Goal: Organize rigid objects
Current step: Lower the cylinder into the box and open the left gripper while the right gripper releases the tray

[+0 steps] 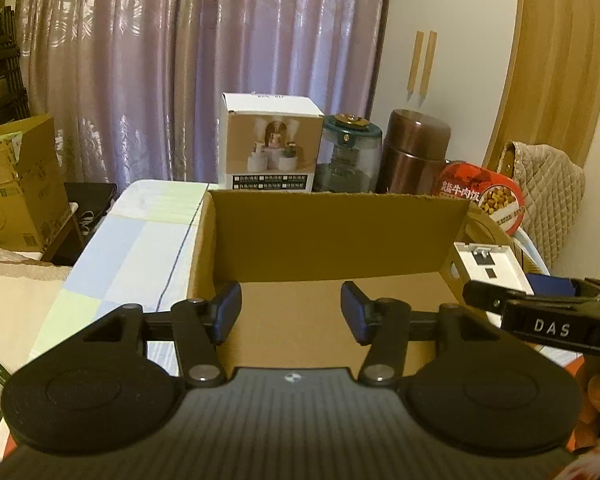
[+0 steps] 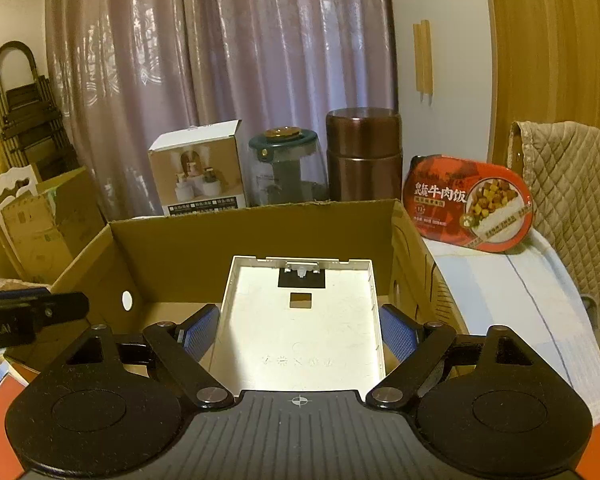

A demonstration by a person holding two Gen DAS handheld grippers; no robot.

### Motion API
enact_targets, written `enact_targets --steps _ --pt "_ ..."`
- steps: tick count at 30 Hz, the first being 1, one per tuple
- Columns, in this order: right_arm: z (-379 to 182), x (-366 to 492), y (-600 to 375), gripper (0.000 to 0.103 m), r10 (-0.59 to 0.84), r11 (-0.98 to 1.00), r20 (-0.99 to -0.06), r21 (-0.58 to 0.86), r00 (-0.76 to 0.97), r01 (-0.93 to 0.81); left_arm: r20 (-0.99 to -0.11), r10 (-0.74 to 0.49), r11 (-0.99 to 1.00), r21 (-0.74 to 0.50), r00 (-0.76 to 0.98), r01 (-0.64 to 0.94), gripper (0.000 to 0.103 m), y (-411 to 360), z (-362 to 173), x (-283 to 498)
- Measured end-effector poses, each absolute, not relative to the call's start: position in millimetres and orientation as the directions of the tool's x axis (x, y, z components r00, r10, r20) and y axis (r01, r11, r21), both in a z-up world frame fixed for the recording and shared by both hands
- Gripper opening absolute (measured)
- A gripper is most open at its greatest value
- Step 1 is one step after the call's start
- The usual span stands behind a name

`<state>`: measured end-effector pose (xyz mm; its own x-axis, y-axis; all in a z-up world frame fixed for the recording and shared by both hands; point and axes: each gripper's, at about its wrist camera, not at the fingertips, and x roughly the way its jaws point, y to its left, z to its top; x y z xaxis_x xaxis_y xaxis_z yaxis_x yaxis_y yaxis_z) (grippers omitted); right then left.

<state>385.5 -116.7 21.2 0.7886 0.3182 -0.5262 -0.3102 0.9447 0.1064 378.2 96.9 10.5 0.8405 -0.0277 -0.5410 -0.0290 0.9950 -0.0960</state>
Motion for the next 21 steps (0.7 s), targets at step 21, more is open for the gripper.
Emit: enact_targets --steps 21 --pt "23.1 388.7 -132.5 0.084 0.340 0.940 -0.478 0.202 0.810 -0.276 -0.543 -0.040 0.996 -0.086 0.839 -0.008 0.050 87.7 12.5 375.9"
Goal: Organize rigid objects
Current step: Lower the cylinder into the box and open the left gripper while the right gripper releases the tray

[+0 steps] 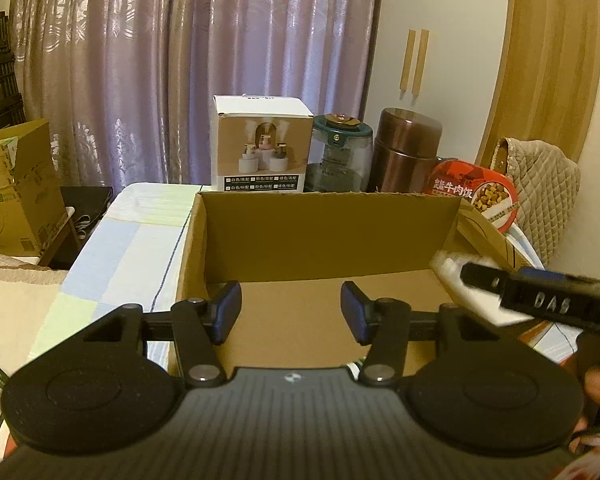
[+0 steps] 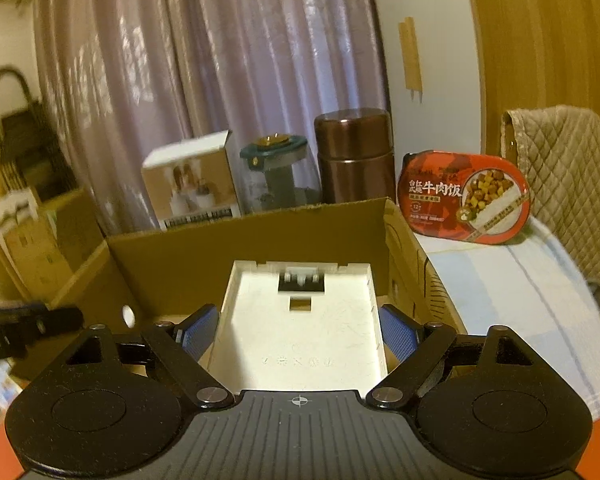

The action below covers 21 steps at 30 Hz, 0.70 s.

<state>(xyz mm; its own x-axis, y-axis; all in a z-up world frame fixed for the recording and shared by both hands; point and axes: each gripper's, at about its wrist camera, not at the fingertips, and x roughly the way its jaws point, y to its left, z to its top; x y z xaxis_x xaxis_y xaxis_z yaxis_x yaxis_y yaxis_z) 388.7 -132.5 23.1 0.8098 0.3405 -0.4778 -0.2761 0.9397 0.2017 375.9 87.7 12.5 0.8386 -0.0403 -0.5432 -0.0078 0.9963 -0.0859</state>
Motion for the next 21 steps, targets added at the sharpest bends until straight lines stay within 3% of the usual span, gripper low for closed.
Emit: enact_targets --steps 4,21 --pt "30.7 385.2 -141.2 0.089 0.333 0.940 -0.432 0.219 0.838 -0.260 -0.546 -0.042 0.997 -0.079 0.836 -0.002 0.050 85.4 11.4 375.4" --pt "48.0 365.5 -158.3 0.090 0.323 0.943 -0.389 0.209 0.862 -0.259 -0.543 -0.035 0.999 -0.030 0.839 0.022 0.050 75.9 14.9 366.5"
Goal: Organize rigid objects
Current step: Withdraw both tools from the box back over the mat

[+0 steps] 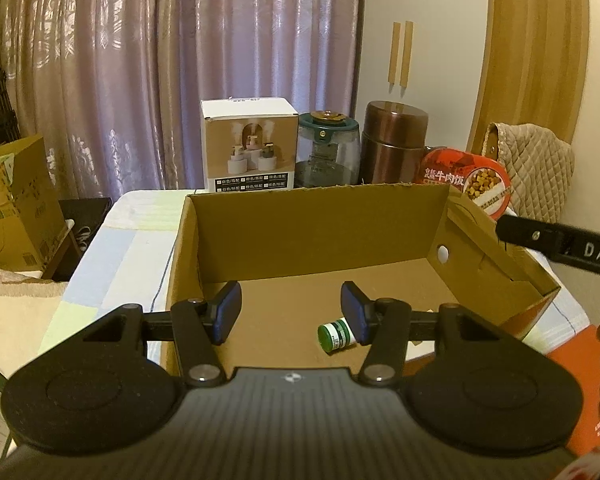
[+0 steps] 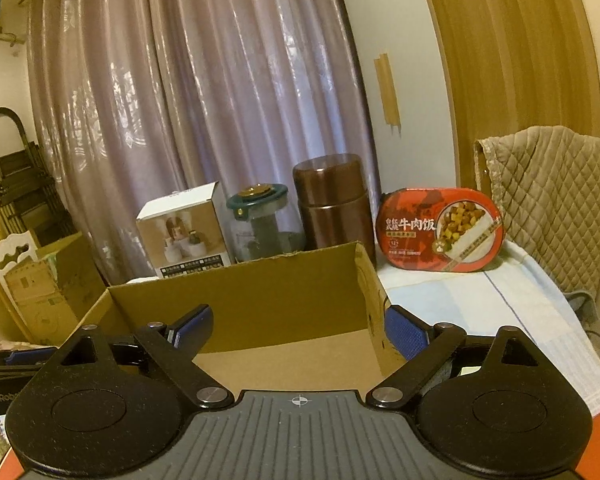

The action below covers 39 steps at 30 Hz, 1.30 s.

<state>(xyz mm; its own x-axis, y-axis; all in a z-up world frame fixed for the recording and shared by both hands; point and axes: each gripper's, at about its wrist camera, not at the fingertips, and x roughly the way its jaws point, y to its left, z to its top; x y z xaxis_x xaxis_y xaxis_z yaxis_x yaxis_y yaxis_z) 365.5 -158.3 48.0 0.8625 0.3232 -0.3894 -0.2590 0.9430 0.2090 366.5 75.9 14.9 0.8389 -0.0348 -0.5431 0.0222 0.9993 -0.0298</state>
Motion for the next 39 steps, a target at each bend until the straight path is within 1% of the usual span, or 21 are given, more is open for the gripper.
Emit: enact_targets --steps 5,11,14,21,30,35,39 --pt "55.5 350.8 -161.6 0.090 0.328 0.942 -0.370 0.202 0.869 -0.269 -0.531 -0.029 1.000 -0.019 0.847 0.023 0.050 77.1 21.8 352.4" --pt "62.8 312.4 -170.7 0.090 0.340 0.939 -0.357 0.184 0.870 -0.292 -0.502 -0.022 1.000 0.000 0.865 0.026 0.050 75.9 33.5 323.2" --pt "62.3 290.6 -177.7 0.090 0.345 0.937 -0.365 0.185 0.865 -0.295 -0.492 -0.022 1.000 -0.003 0.871 0.024 0.050 75.5 36.6 302.5" --pt "52.9 239.9 -195.1 0.090 0.331 0.944 -0.412 0.148 0.849 -0.296 -0.499 -0.019 1.000 -0.025 0.866 0.007 0.051 77.9 30.6 241.5" --pt "28.8 170.0 -224.8 0.090 0.296 0.954 -0.474 0.186 0.829 -0.235 -0.538 0.025 0.999 -0.022 0.842 -0.044 0.052 89.5 1.2 163.9" --pt "11.7 136.3 -230.3 0.090 0.289 0.955 -0.512 0.207 0.809 -0.211 -0.585 0.007 0.998 -0.045 0.811 -0.041 0.052 87.9 -23.4 129.5" --pt "1.6 113.3 -229.9 0.090 0.286 0.956 -0.535 0.214 0.795 -0.200 -0.604 -0.007 0.998 -0.048 0.797 -0.028 0.052 81.1 -37.0 108.2"
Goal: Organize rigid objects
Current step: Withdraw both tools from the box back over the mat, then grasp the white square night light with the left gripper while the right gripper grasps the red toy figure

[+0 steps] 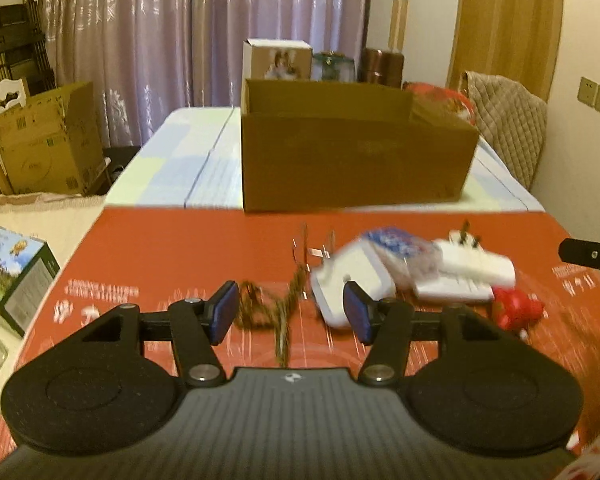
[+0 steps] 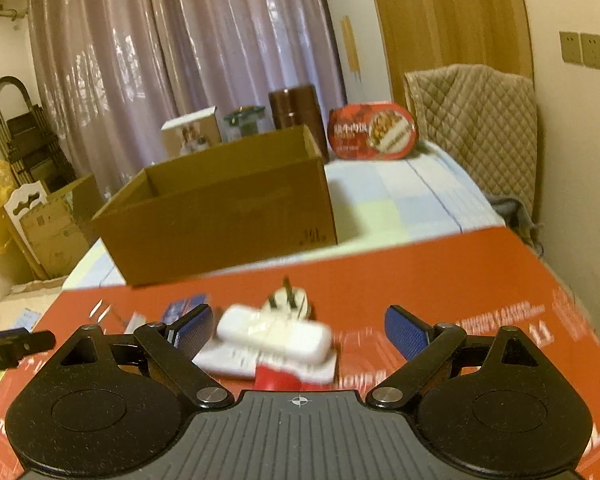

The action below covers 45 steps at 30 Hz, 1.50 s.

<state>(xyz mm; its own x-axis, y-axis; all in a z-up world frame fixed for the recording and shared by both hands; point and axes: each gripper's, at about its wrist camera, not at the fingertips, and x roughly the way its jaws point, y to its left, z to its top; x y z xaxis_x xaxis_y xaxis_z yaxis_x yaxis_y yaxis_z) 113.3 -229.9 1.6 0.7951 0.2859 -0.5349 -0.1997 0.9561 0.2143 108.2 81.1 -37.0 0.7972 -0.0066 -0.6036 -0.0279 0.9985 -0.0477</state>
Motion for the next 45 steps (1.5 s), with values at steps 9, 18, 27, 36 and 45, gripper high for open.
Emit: enact_targets --steps 9,18,27,36,45 --pt "-17.9 100.2 -229.7 0.090 0.264 0.964 -0.577 0.189 0.773 -0.188 -0.598 -0.033 0.999 -0.050 0.801 0.003 0.052 69.7 -53.3 104.4" --pt "-29.1 105.7 -231.0 0.090 0.252 0.967 -0.603 0.180 0.757 -0.179 -0.608 -0.112 0.988 -0.156 0.786 0.020 0.053 60.6 -68.4 127.9" --pt "-43.5 112.6 -223.3 0.090 0.237 0.971 -0.638 0.134 0.733 -0.197 -0.643 -0.114 0.972 -0.230 0.758 -0.049 0.055 50.0 -79.6 154.4" --pt "-49.2 118.2 -222.4 0.090 0.233 0.972 -0.650 0.135 0.724 -0.192 -0.661 -0.115 0.929 -0.335 0.742 -0.155 0.066 54.9 -96.7 171.0" --pt "-53.3 122.2 -218.7 0.090 0.239 0.971 -0.659 0.137 0.713 -0.198 -0.662 -0.152 0.905 -0.392 0.734 -0.166 0.058 58.4 -104.9 174.1"
